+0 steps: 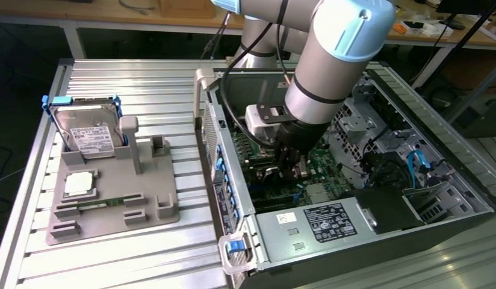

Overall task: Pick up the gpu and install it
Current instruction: 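Insert the gpu into the slot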

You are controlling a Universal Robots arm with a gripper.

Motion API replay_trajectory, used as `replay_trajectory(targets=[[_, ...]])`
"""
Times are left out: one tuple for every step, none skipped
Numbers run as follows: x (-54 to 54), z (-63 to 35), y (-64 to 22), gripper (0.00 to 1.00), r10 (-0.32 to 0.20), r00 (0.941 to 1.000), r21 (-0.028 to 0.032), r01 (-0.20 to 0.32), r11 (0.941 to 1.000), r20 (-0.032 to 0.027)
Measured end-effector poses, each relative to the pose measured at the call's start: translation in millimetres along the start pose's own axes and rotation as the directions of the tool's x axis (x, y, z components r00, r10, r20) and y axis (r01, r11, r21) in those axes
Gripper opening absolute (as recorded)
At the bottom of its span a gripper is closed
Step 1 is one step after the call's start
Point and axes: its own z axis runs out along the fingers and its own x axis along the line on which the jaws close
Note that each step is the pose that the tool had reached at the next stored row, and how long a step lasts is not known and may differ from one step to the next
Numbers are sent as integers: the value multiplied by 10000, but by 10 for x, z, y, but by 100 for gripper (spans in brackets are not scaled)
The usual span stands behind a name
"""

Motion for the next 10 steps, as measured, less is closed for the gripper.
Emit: replay_trajectory(targets=[[-6, 1, 0, 27, -57, 10000, -2, 57, 10000, 3], [-4, 23, 0, 27, -57, 10000, -3, 57, 10000, 2], [-4, 32, 0, 27, -57, 10000, -3, 57, 10000, 5], [-4, 33, 0, 27, -57, 10000, -3, 57, 10000, 4], [-4, 34, 0, 27, -57, 10000, -3, 57, 10000, 4], [-4, 36, 0, 27, -57, 10000, -4, 57, 10000, 4], [-3, 38, 0, 27, -57, 10000, -3, 57, 10000, 4], [-3, 42, 0, 27, -57, 10000, -2, 57, 10000, 5], [-3, 51, 0, 27, -57, 10000, -3, 57, 10000, 1], [-1, 64, 0, 27, -57, 10000, -5, 57, 10000, -7]])
